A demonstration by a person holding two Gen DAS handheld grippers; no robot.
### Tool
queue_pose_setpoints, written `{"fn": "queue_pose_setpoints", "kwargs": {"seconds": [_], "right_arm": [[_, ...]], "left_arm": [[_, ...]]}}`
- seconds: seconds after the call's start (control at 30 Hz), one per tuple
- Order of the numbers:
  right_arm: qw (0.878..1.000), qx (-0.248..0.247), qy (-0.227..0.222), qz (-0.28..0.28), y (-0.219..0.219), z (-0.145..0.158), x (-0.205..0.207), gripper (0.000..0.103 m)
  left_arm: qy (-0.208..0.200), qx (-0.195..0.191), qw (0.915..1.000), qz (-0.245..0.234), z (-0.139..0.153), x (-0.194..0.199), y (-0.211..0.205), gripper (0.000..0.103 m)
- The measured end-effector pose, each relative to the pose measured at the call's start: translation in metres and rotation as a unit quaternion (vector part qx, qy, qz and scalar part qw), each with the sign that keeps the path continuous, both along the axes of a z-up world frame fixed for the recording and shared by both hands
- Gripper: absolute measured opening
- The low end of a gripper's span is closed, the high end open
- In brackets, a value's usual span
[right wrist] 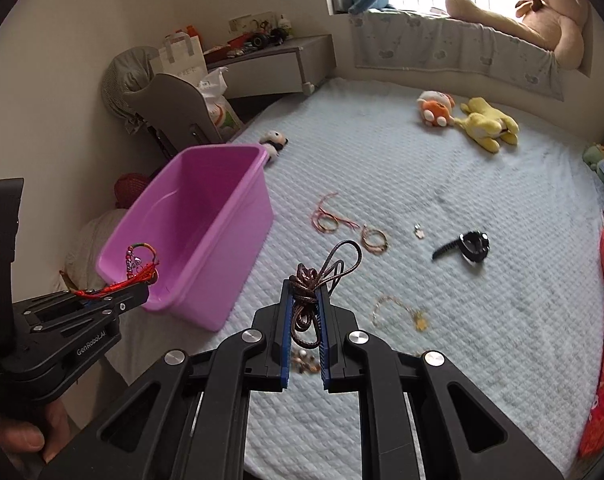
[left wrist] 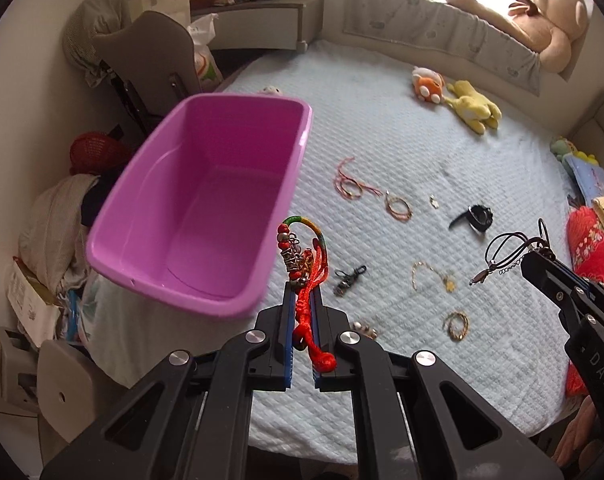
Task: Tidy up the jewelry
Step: 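Carry the red bracelet in the left tool while the right tool carries the cord necklace to the pink tub, then open the left tool over the tub while the right tool opens, dropping both pieces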
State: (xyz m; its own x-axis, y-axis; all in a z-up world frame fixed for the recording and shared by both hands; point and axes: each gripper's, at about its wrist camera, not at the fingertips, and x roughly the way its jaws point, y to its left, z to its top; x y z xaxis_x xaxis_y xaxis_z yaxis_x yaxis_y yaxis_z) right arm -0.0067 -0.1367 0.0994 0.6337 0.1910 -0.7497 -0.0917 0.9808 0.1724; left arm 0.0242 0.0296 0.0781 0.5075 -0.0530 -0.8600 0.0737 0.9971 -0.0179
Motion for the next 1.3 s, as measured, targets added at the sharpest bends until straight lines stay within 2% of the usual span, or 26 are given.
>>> {"fn": "queue_pose_setpoints", "kwargs": {"seconds": [0.2, 0.43, 0.7, 0.9, 1.07, 1.1, 1.13, 1.17, 1.2, 1.27, 1.3], "right_arm": [[1.0, 0.01, -0.004, 0.025, 0.074, 0.022, 0.06, 0.011], [0.998, 0.026, 0.02, 0.046, 0.148, 0.022, 0.124, 0.011], [0.991, 0.042, 0.103, 0.079, 0.191, -0.015, 0.181, 0.011], [0.983, 0.004, 0.152, 0.104, 0.216, -0.044, 0.201, 0.011], [0.977, -0.008, 0.184, 0.105, 0.22, -0.064, 0.211, 0.012], [0.977, -0.009, 0.187, 0.103, 0.218, -0.067, 0.211, 0.013], [0.976, -0.014, 0.191, 0.1, 0.217, -0.069, 0.213, 0.022], [0.976, -0.017, 0.195, 0.096, 0.216, -0.07, 0.215, 0.03], [0.976, -0.018, 0.195, 0.093, 0.214, -0.069, 0.216, 0.046], [0.978, -0.018, 0.192, 0.084, 0.209, -0.068, 0.218, 0.049], [0.978, -0.021, 0.192, 0.081, 0.208, -0.067, 0.218, 0.049]], "left_arm": [[-0.01, 0.008, 0.9999, 0.002, 0.022, 0.055, 0.064, 0.007], [0.01, 0.014, 0.9998, -0.003, 0.013, 0.111, 0.122, 0.007], [0.057, 0.006, 0.9983, 0.015, -0.02, 0.15, 0.161, 0.007], [0.108, 0.002, 0.9939, 0.02, -0.054, 0.166, 0.174, 0.007], [0.123, 0.008, 0.9921, 0.025, -0.068, 0.17, 0.176, 0.009], [0.123, 0.012, 0.992, 0.024, -0.069, 0.17, 0.176, 0.016], [0.124, 0.016, 0.9919, 0.024, -0.07, 0.171, 0.176, 0.024], [0.121, 0.019, 0.9922, 0.023, -0.07, 0.171, 0.177, 0.042], [0.116, 0.025, 0.9926, 0.025, -0.069, 0.171, 0.178, 0.068], [0.1, 0.035, 0.9938, 0.033, -0.064, 0.17, 0.18, 0.081], [0.096, 0.032, 0.9944, 0.032, -0.062, 0.17, 0.181, 0.082]]}}
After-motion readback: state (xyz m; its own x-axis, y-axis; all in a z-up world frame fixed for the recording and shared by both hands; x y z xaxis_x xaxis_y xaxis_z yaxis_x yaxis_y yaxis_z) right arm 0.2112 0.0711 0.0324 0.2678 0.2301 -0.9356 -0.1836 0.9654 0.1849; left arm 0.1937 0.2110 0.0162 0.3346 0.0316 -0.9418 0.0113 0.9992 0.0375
